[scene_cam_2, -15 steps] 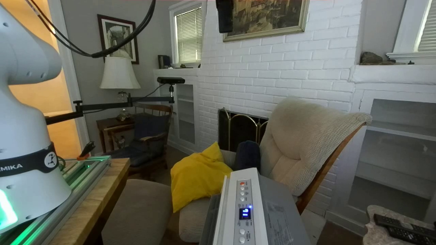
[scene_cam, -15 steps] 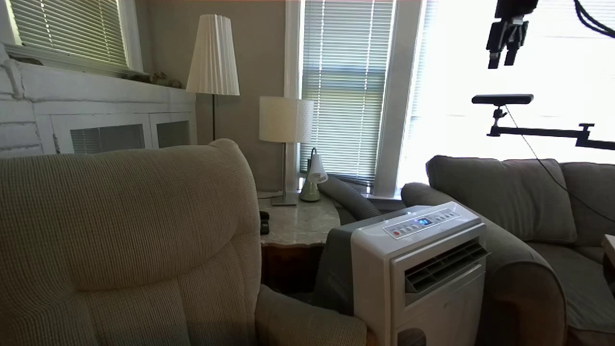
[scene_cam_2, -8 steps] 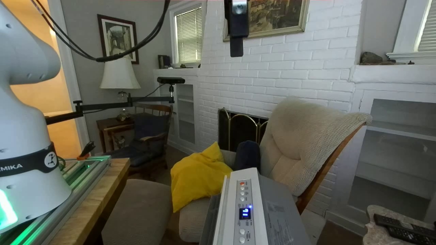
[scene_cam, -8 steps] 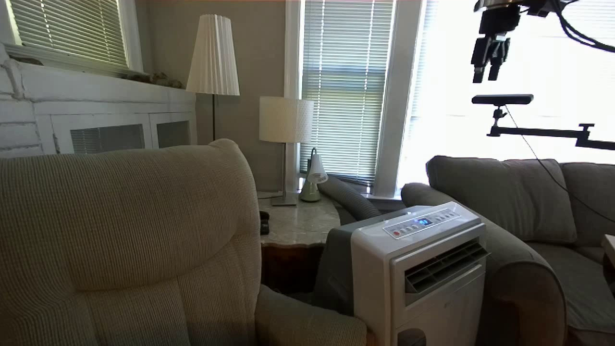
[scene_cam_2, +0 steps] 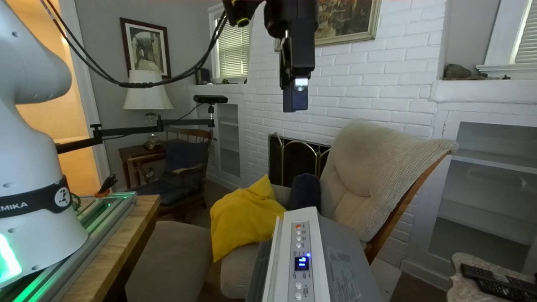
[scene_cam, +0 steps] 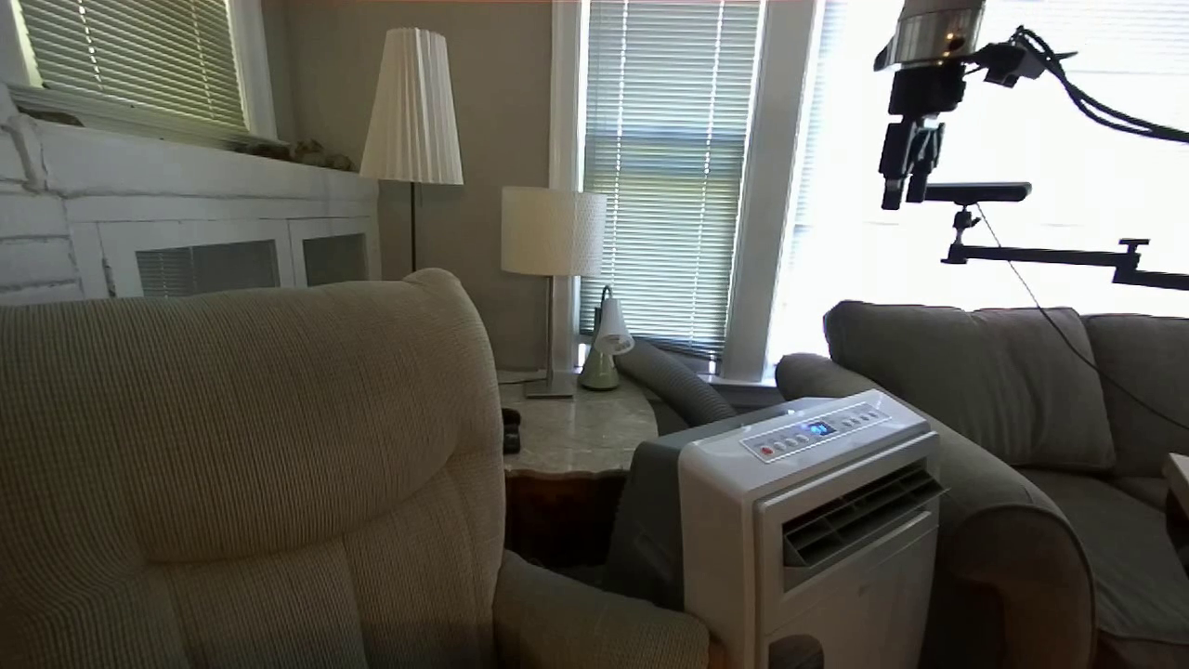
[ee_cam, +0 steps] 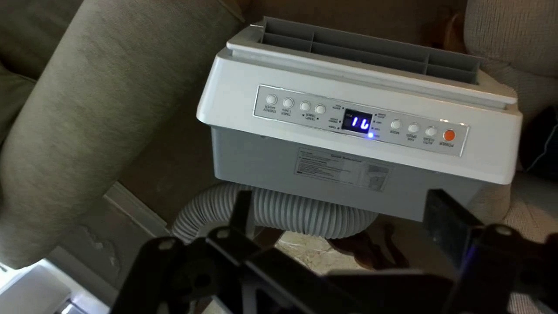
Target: Press the button on the heater
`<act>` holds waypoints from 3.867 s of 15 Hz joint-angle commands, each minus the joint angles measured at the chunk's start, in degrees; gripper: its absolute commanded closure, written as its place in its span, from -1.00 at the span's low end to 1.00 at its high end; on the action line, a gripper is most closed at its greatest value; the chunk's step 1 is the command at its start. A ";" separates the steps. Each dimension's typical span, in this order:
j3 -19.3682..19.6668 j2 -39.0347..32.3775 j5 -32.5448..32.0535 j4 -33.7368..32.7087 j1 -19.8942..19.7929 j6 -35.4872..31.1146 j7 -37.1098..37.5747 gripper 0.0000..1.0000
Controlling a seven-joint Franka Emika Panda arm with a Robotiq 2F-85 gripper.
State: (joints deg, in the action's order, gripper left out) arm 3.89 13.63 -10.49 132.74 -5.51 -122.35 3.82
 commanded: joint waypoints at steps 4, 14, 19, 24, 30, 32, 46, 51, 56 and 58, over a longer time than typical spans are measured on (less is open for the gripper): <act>-1.70 -4.39 0.15 2.64 1.87 -10.01 -0.22 -1.00; 1.40 -8.86 3.57 2.55 -1.17 2.22 10.40 -1.00; 2.27 -9.06 1.41 3.58 -1.97 1.50 11.00 -1.00; 2.45 -9.07 1.38 3.96 -2.23 1.49 11.22 -1.00; 4.48 -13.53 0.50 4.78 -3.87 -5.22 11.80 -1.00; 5.19 -14.87 0.39 5.16 -4.19 -7.51 12.08 -1.00; 7.84 -21.77 1.77 6.68 -4.16 -21.37 10.05 -1.00; 7.60 -24.09 3.04 5.95 -4.45 -23.92 8.92 -1.00; 7.69 -26.97 3.35 5.48 -4.47 -29.20 8.29 -0.34; 7.71 -28.21 3.37 5.51 -4.38 -31.77 8.03 -0.02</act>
State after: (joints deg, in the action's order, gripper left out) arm 11.27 -12.01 -8.77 139.18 -10.03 -150.71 13.87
